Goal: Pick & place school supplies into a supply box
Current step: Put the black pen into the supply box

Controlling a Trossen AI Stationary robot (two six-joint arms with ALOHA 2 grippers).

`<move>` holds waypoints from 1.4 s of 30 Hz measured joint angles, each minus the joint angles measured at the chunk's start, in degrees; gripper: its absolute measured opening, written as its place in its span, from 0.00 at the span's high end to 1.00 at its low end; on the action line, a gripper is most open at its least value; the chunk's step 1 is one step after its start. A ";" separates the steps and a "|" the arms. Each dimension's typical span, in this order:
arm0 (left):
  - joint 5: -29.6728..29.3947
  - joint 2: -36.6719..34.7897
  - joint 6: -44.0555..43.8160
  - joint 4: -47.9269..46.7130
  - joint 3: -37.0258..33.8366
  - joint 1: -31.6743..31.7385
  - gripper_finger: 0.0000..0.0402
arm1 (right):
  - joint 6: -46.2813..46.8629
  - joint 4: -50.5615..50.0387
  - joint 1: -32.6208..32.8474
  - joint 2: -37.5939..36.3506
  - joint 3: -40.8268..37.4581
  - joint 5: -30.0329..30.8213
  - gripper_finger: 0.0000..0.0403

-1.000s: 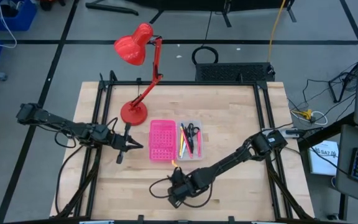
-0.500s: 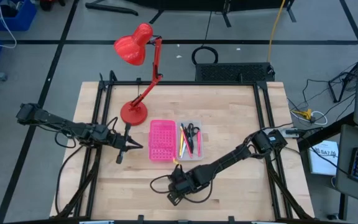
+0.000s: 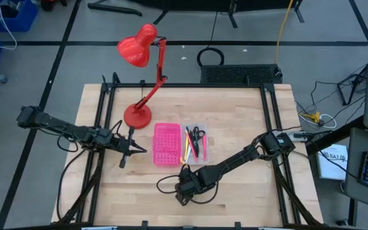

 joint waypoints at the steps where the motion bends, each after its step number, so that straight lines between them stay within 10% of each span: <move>1: 0.00 0.00 0.00 0.00 0.00 0.00 0.95 | 0.07 -0.14 -0.02 0.00 0.00 -0.71 0.65; 30: -0.01 -0.02 0.90 0.67 0.00 0.00 0.95 | -11.79 -19.14 3.96 -0.52 0.09 -10.18 0.84; 42: 0.00 -0.01 0.24 1.11 0.00 0.00 0.95 | 13.90 -23.10 7.69 -0.26 -0.22 -8.74 0.84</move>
